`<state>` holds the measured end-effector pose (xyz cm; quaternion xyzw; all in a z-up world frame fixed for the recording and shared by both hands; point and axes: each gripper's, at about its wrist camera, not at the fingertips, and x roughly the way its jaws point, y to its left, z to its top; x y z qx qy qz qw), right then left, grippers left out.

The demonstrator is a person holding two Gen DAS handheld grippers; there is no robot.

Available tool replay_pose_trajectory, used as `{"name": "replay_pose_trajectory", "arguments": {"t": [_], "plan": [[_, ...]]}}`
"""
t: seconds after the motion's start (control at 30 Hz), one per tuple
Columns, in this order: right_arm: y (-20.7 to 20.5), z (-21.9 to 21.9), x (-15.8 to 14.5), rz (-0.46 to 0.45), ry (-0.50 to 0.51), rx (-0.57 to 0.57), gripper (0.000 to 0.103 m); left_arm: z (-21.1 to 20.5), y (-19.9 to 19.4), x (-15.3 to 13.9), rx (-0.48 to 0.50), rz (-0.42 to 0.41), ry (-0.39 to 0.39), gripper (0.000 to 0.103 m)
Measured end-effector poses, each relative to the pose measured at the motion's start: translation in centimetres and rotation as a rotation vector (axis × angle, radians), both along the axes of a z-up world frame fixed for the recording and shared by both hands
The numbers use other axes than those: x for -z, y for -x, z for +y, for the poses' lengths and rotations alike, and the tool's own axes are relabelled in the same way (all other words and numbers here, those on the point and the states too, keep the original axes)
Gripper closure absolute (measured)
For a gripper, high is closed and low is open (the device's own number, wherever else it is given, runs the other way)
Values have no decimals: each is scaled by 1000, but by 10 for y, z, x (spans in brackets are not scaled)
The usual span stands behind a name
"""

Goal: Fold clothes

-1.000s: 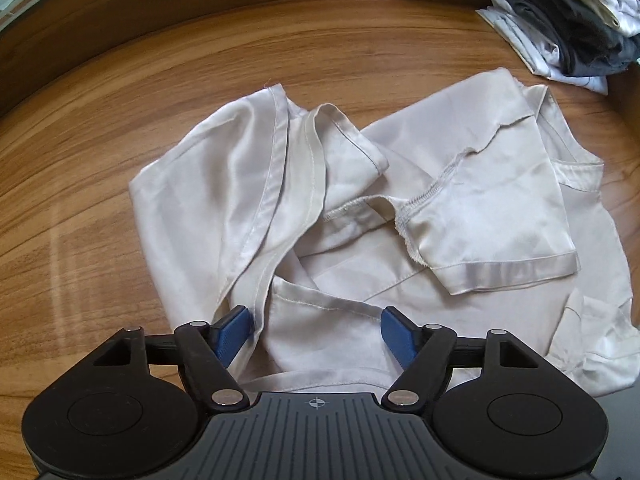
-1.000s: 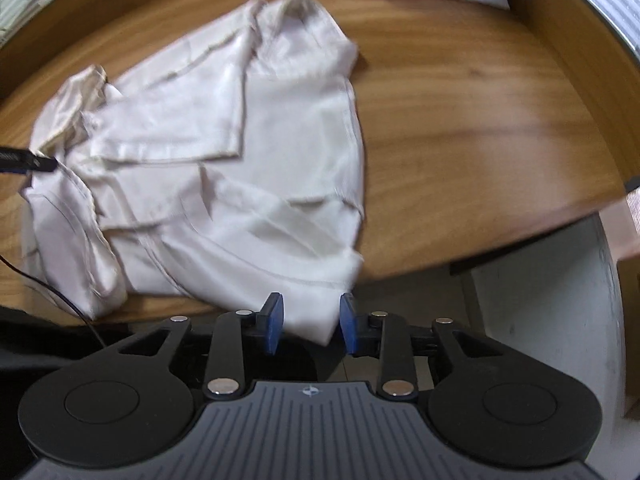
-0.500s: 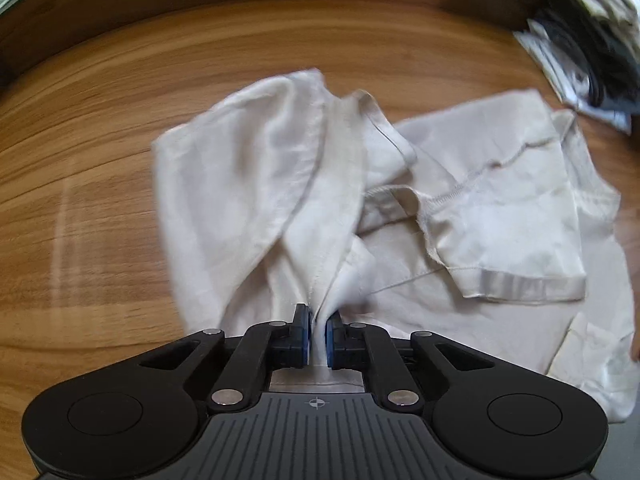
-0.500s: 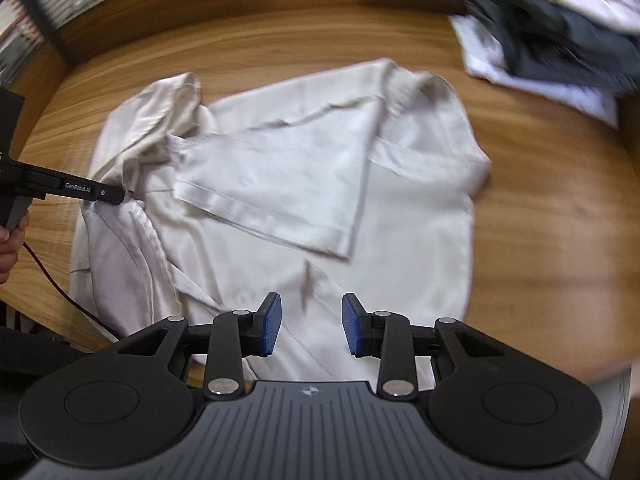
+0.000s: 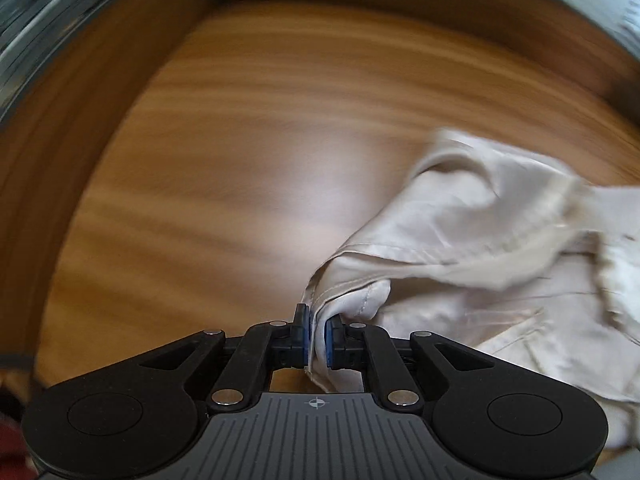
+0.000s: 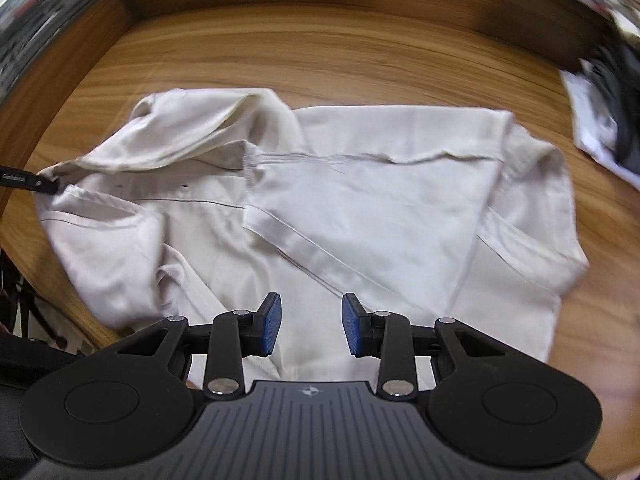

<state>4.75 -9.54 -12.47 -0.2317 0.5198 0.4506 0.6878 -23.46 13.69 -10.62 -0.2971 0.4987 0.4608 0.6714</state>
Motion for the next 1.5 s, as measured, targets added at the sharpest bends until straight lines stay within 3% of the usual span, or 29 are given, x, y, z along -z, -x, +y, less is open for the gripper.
{"name": "replay_pose_trajectory", "arguments": {"t": [0.07,0.13,0.2,0.33,0.5,0.57,0.63,0.67,0.87,1.2,1.37,1.5], "plan": [[0,13,7,-12,11,-29,65,1,15,7,-52,41,-5,90],[-1,26,14,-22,24,-60,56,-2,27,8,-84,53,-6,88],[0,39,21,-38,36,-97,48,-5,37,6,-105,52,-6,71],[3,64,35,-67,61,-168,44,-11,43,-2,-90,14,-4,62],[7,90,49,-80,91,-213,43,-16,23,-13,-3,-43,-7,48],[9,99,54,-89,103,-231,50,-17,11,-17,40,-58,-15,45],[9,106,53,-122,122,-246,93,-18,-1,-20,88,-78,-15,44],[6,108,49,-134,119,-247,97,-18,-8,-22,116,-93,-14,42],[-23,130,8,-231,73,-272,99,-25,-57,-15,308,-129,-4,37],[-89,215,-28,-384,46,-344,100,-25,-123,-3,546,-149,35,34],[-114,274,-26,-436,32,-385,101,-18,-140,9,596,-133,73,33],[-132,316,-2,-469,54,-403,101,-12,-151,16,621,-129,107,33]]}}
